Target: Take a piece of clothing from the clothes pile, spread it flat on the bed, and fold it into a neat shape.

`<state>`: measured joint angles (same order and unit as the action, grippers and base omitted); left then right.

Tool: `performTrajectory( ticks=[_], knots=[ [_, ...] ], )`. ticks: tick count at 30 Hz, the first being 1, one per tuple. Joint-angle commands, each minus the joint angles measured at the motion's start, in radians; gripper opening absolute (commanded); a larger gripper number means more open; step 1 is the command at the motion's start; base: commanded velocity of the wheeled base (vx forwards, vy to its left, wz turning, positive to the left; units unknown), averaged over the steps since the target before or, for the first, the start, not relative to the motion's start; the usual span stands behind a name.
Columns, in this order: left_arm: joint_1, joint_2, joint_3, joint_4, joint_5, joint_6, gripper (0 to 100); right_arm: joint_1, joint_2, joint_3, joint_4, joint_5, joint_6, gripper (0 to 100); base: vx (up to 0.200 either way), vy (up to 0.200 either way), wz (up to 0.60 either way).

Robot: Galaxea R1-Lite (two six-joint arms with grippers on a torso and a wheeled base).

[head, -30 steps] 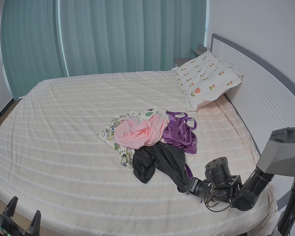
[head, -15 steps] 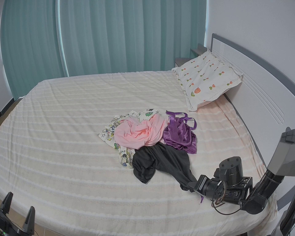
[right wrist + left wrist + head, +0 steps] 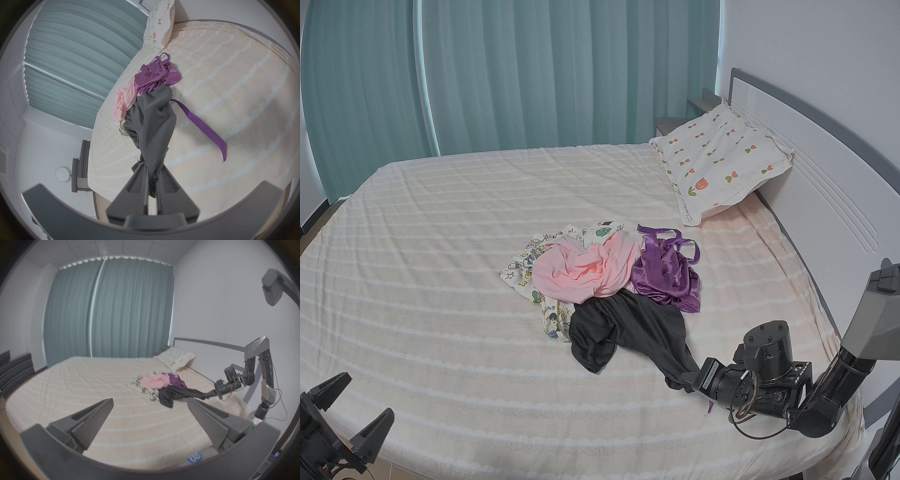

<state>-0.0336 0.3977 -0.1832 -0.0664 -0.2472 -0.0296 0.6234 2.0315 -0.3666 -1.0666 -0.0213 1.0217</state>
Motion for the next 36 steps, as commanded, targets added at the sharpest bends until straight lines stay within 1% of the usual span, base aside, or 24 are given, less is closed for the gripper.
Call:
performTrajectory(
  ticks=[1,3,5,6,8,14,16,17,20,22,24,27,30,33,35,36],
  knots=[
    [-0.097,0.328,-0.012,-0.023,-0.06,0.005,100,0.002,0.003,0.0,-0.003,-0.003,0.0,0,0.0,0.0,0.0],
    [-0.129,0.38,-0.012,-0.047,-0.058,-0.001,100,0.001,0.003,0.0,-0.003,-0.003,0.0,0,0.0,0.0,0.0],
    [-0.129,0.38,-0.012,-0.047,-0.058,-0.001,100,0.001,0.003,0.0,-0.003,-0.003,0.0,0,0.0,0.0,0.0],
    [-0.149,0.463,-0.01,-0.087,-0.058,0.003,100,0.002,0.003,0.0,-0.003,-0.002,0.0,0,0.0,0.0,0.0],
    [-0.16,0.515,-0.013,-0.11,-0.058,0.003,100,0.002,0.003,0.0,-0.003,-0.002,0.0,0,0.0,0.0,0.0],
    [-0.177,0.785,-0.016,-0.276,-0.05,-0.001,100,0.001,0.001,0.0,-0.003,-0.003,0.0,0,0.0,0.0,0.0],
    [-0.198,0.859,-0.018,-0.325,-0.049,-0.009,100,0.001,0.0,0.0,-0.003,-0.003,0.0,0,0.0,0.0,0.0],
    [-0.21,0.891,-0.019,-0.351,-0.046,-0.024,100,0.001,0.0,0.0,-0.003,-0.003,0.0,0,0.0,0.0,0.0],
    [-0.279,0.991,-0.03,-0.449,-0.015,-0.125,100,0.001,0.0,0.0,-0.003,-0.003,-0.002,0,0.0,0.0,0.0],
    [-0.342,1.075,-0.052,-0.512,0.054,-0.214,100,0.001,-0.002,0.0,-0.003,-0.003,-0.002,0,0.0,0.0,0.0],
    [-0.396,1.144,-0.073,-0.555,0.115,-0.28,100,0.001,-0.002,0.002,-0.007,-0.003,-0.002,0,0.0,0.0,0.0],
    [-0.476,1.251,-0.11,-0.613,0.184,-0.378,100,0.001,0.003,0.008,-0.033,-0.005,0.0,0,0.0,0.0,0.0],
    [-0.528,1.362,-0.167,-0.63,0.243,-0.44,100,0.001,0.004,0.021,-0.073,-0.003,-0.002,0,0.0,0.0,0.0],
    [-0.558,1.468,-0.239,-0.632,0.29,-0.478,100,0.001,0.004,0.034,-0.11,-0.003,-0.003,0,0.0,0.0,0.0],
    [-0.569,1.508,-0.266,-0.632,0.306,-0.49,100,0.001,0.004,0.038,-0.119,-0.003,-0.005,0,0.0,0.0,0.0],
    [-0.574,1.557,-0.3,-0.632,0.316,-0.5,100,0.001,0.004,0.041,-0.124,-0.003,-0.005,0,0.0,0.0,0.0]
  ],
)
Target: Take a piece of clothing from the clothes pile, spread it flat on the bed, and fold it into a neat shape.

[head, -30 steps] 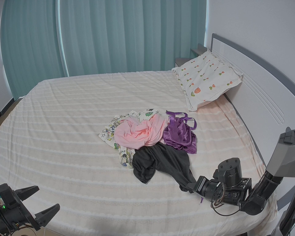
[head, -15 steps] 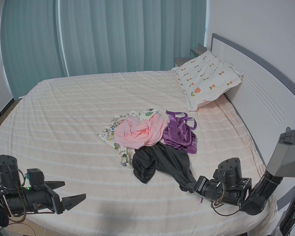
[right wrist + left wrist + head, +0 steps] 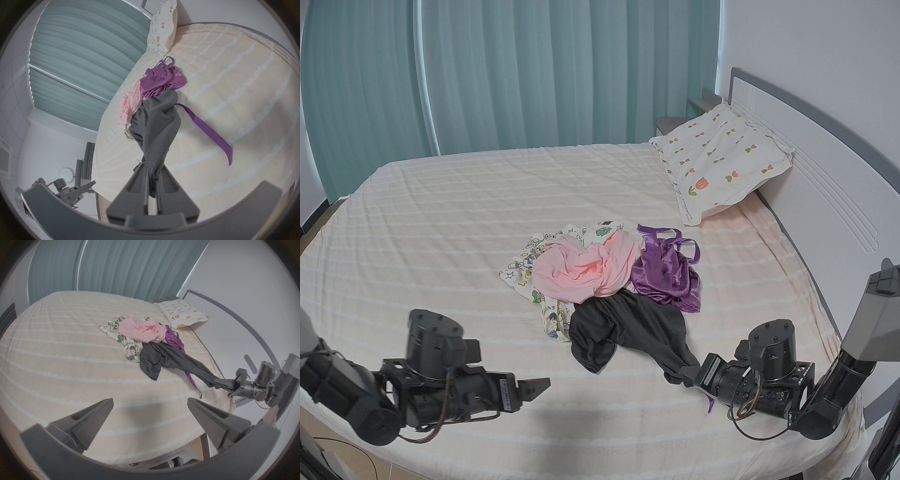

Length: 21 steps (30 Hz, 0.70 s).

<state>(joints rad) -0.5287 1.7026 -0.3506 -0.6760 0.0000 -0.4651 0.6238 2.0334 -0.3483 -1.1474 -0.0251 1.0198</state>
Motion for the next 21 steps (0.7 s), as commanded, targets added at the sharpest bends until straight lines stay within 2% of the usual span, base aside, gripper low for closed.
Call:
performTrajectory(
  ticks=[1,3,5,7,11,21],
  knots=[
    [-0.079,0.252,-0.133,-0.022,0.069,-0.064,100,0.001,0.002,0.023,-0.043,0.001,-0.003,0,0.0,0.0,0.0],
    [-0.08,0.341,-0.199,-0.024,0.074,-0.083,100,0.001,0.004,0.023,-0.043,0.001,-0.003,0,0.0,0.0,0.0],
    [-0.08,0.353,-0.209,-0.024,0.075,-0.089,100,0.001,0.004,0.022,-0.043,0.001,-0.003,0,0.0,0.0,0.0],
    [-0.08,0.445,-0.314,-0.024,0.127,-0.159,100,0.002,0.004,0.022,-0.043,0.001,-0.003,0,0.0,0.0,0.0],
    [-0.079,0.528,-0.407,-0.022,0.176,-0.214,100,0.001,0.005,0.022,-0.044,0.001,-0.003,0,0.0,0.0,0.0],
    [-0.071,0.692,-0.571,-0.022,0.178,-0.218,100,0.002,0.005,0.018,-0.044,0.001,-0.003,0,0.0,0.0,0.0]
  ],
)
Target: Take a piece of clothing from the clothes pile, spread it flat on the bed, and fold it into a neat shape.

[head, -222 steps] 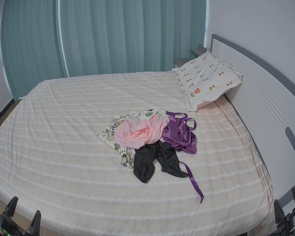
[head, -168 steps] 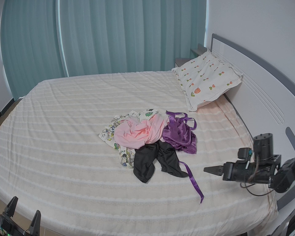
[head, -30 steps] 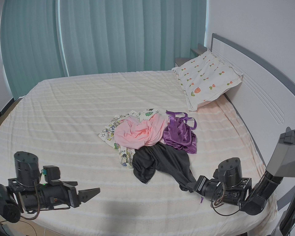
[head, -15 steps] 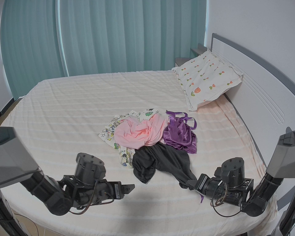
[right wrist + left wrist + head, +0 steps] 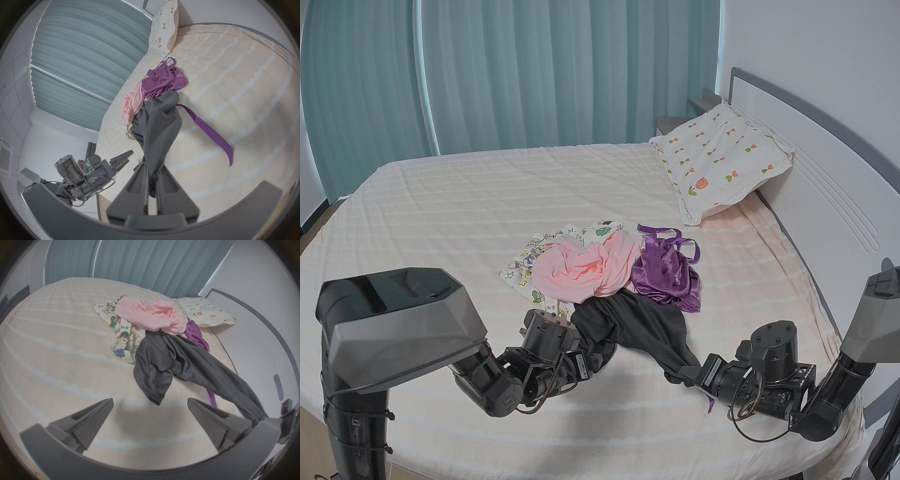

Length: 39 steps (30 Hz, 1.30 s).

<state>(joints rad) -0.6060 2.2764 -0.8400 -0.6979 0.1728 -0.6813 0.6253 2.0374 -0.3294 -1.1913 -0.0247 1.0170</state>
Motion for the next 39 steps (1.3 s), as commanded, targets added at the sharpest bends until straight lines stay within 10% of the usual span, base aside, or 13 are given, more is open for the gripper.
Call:
performTrajectory(
  ticks=[1,21,22,39],
  knots=[
    [0.008,0.149,-0.116,0.001,0.005,0.0,100,0.001,0.003,0.0,-0.001,0.0,0.0,0,0.0,0.0,0.0],
    [0.0,0.282,-0.407,0.093,0.007,0.058,100,0.005,-0.002,-0.007,-0.001,-0.001,-0.002,0,0.0,0.0,0.0],
    [0.0,0.282,-0.41,0.101,0.008,0.058,0,0.005,-0.002,-0.005,-0.001,-0.001,-0.002,0,0.0,0.0,0.0],
    [0.003,0.041,-0.194,0.061,0.088,-0.127,0,0.008,-0.003,0.024,-0.082,0.002,0.002,0,0.0,0.0,0.0]
  ],
)
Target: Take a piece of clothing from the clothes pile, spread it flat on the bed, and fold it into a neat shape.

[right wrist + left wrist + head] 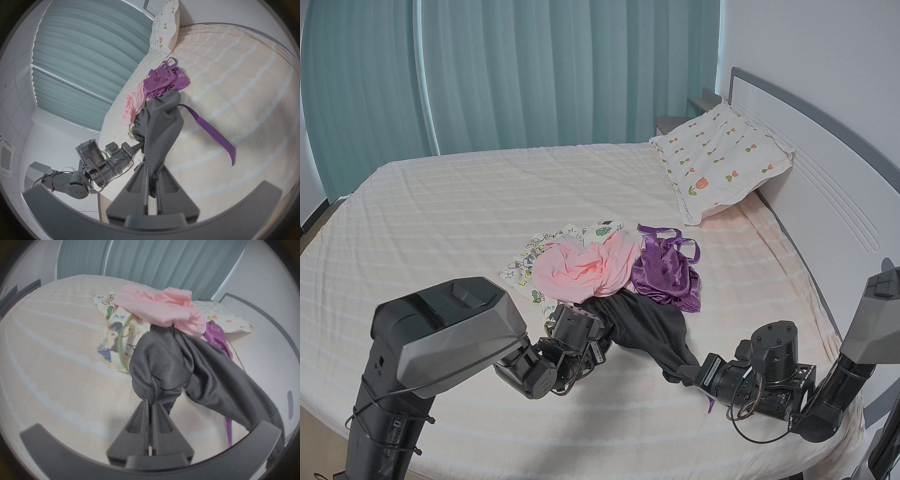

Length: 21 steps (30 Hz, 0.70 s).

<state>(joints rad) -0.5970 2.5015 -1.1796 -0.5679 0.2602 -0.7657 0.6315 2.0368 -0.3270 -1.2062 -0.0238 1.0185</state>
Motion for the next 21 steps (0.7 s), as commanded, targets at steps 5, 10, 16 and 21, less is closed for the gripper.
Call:
performTrajectory(
  ticks=[5,10,16,21],
  knots=[
    [-0.009,-0.42,0.339,-0.256,0.002,-0.04,0,0.005,-0.013,0.039,-0.308,-0.005,-0.021,0,0.0,0.0,0.0],
    [-0.009,-0.595,0.419,-0.343,0.03,-0.03,0,-0.03,-0.106,-0.021,-0.357,-0.004,-0.14,0,0.0,0.0,0.0],
    [-0.009,-0.776,0.436,-0.348,0.056,-0.026,0,-0.022,-0.306,-0.113,-0.328,0.035,-0.172,0,0.0,0.0,0.0],
    [-0.01,-0.836,0.479,-0.348,0.093,-0.026,0,-0.015,-0.339,-0.083,-0.335,0.076,-0.163,0,0.0,0.0,0.0]
  ],
)
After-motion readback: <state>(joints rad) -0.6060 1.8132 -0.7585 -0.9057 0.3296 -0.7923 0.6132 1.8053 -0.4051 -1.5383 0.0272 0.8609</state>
